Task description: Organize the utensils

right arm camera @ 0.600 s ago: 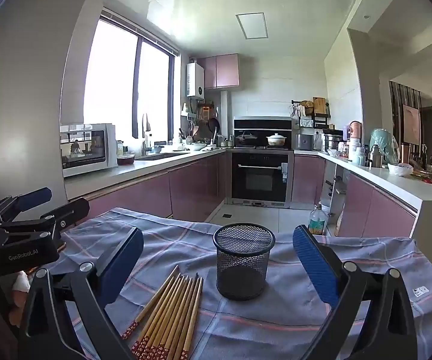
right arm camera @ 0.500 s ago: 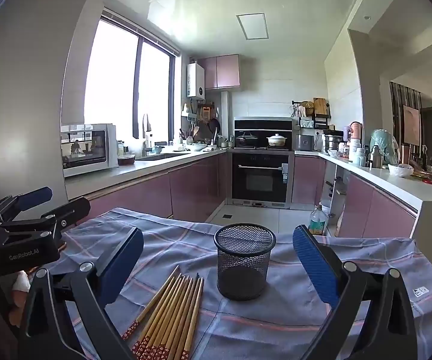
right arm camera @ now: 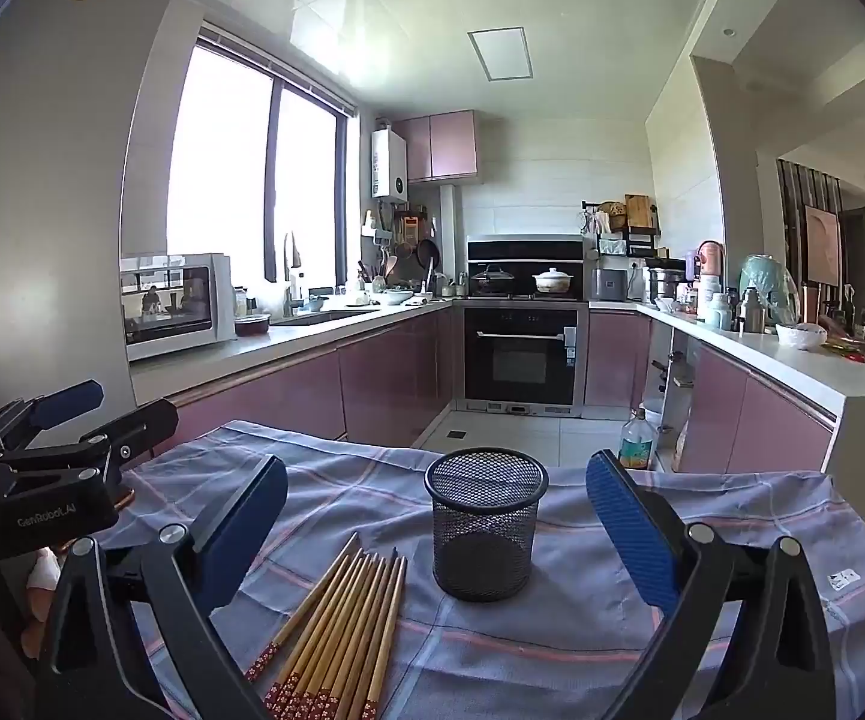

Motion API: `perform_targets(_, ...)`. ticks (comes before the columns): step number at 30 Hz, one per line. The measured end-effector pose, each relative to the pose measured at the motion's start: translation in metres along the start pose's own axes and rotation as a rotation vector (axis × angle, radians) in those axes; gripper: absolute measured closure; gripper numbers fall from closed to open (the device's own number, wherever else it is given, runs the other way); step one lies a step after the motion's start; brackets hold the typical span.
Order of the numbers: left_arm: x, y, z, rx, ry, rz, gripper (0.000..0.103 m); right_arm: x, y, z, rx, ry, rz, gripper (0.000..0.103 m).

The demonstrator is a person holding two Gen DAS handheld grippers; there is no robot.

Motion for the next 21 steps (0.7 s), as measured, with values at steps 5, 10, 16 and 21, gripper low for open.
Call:
perform_targets(5,-0.0004,-0.0011,-0.0018,-0.001,-0.001,0.0,0.006,0.001,0.0007,0.0005,0.0,0.003,-0.006,0.006)
perform_targets(10,0.0008,-0.0021,-0.0029,-0.001,-0.002,0.0,0.006,0.0017,0.0007,0.0008,0.0,0.003,-0.009,0.006)
perform_targets(16,0.0017,-0.0016,-0.0019,0.0,0.003,0.001,0.006,0.0018,-0.0008,-0.0006,-0.002,0.002,-0.012,0.006)
perform_targets(21,0.0067,-0.0015,-0.0025,-0.003,0.0,-0.001,0.006,0.003,-0.0003,-0.0011,-0.001,0.0,-0.013,0.006)
Point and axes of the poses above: each gripper's, at about its wrist camera, not at the fingertips, and z roughly against the way its jaws point, x to its right, y to its top, the point moved 7 cm from there along -z, roughly the way its jaws point, and after that the axes turned 5 degrees about -z, right-handed, at the moved point
